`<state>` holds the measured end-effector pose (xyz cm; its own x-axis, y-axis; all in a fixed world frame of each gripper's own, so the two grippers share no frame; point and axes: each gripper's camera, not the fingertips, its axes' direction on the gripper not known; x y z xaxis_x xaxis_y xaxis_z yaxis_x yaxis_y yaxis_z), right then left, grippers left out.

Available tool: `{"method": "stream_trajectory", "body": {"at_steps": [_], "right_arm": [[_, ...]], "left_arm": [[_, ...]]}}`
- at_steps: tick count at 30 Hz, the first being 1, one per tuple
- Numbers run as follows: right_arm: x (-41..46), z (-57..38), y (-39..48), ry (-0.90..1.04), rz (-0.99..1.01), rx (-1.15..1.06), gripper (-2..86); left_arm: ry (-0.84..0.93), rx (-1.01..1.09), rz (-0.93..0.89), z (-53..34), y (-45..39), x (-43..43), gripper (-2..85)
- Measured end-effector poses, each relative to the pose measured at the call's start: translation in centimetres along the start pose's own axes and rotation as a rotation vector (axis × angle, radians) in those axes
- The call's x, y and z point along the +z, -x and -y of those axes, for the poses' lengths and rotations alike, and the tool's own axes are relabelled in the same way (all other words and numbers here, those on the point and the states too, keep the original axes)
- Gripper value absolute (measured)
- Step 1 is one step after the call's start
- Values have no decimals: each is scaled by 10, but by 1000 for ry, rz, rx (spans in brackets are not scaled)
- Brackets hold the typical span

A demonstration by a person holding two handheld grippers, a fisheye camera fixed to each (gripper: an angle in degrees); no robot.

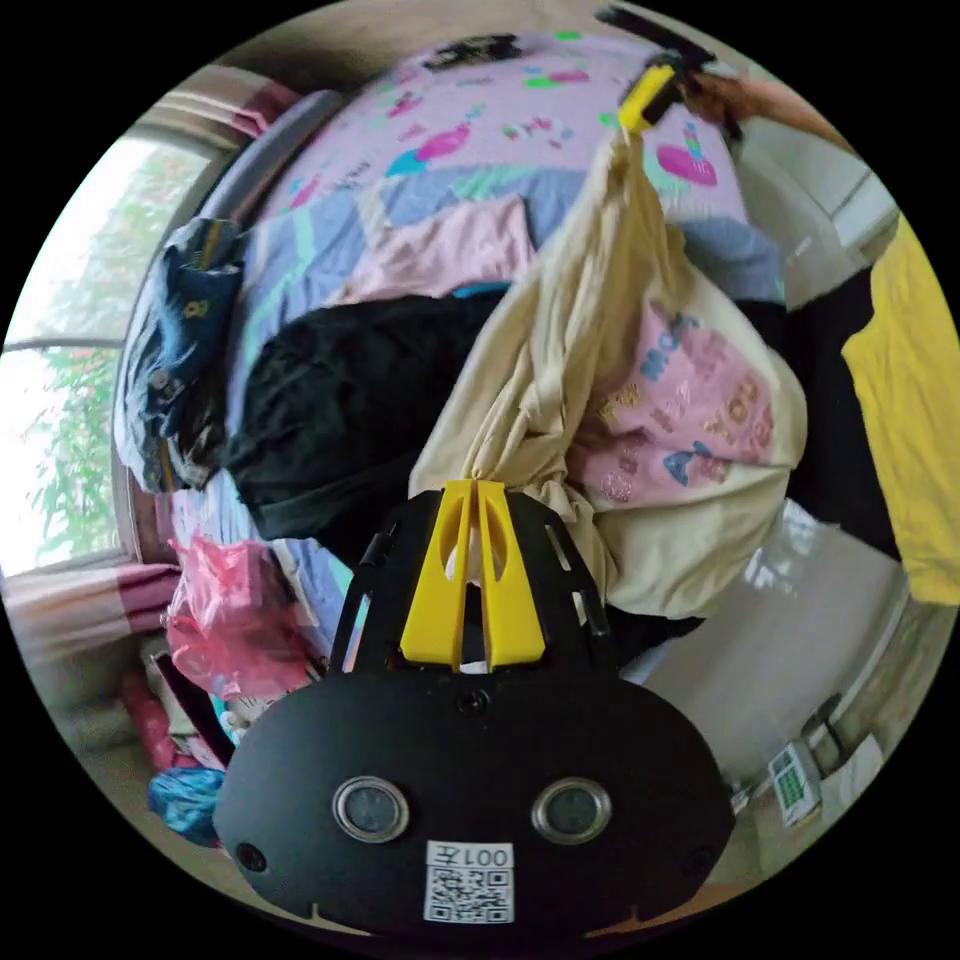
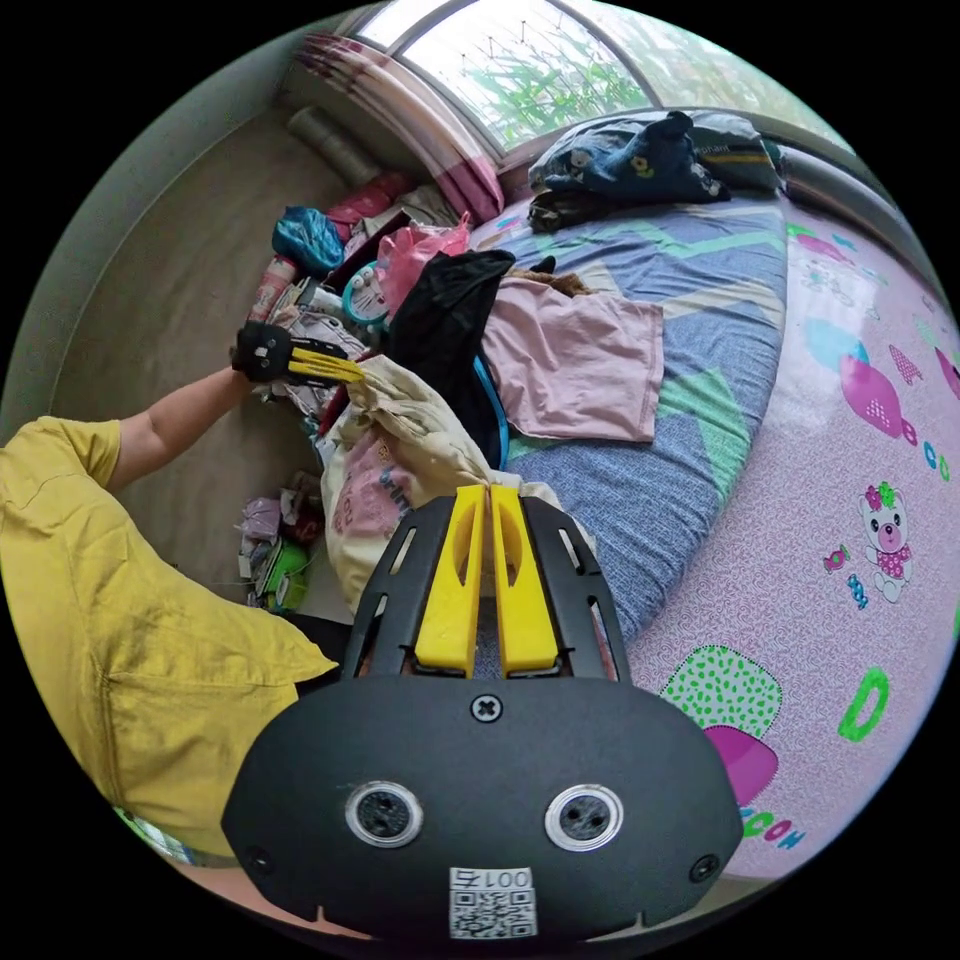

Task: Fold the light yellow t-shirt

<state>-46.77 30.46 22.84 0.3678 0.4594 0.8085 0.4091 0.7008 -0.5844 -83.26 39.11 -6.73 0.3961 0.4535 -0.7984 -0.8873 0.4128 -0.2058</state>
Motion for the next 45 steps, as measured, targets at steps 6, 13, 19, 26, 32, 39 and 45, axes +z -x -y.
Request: {"method": "stream_trajectory", "body": {"at_steps": [6, 13, 19, 26, 32, 39, 45], "right_arm": [[-49, -43, 43, -172, 12, -6, 2], [-145, -70, 98, -332, -114, -132, 0], [-261, -104, 124, -468, -212, -222, 2], [-386, -158, 128, -488, -394, -375, 2], [-467, -198, 87, -449, -388, -367, 1], [-576, -231, 72, -529, -515, -338, 0], [-633, -252, 86, -558, -638, -343, 0]], "left_arm": [[-274, -200, 148, -41, -6, -81, -15], [-567, -328, 297, -41, -53, -142, -14], [-784, -405, 310, 2, -86, -176, -15], [-863, -472, 400, 111, -146, -192, -14], [-842, -537, 364, 228, -188, -174, -15], [-925, -530, 384, 326, -210, -187, -14], [-925, -463, 364, 403, -212, -183, -14]]}}
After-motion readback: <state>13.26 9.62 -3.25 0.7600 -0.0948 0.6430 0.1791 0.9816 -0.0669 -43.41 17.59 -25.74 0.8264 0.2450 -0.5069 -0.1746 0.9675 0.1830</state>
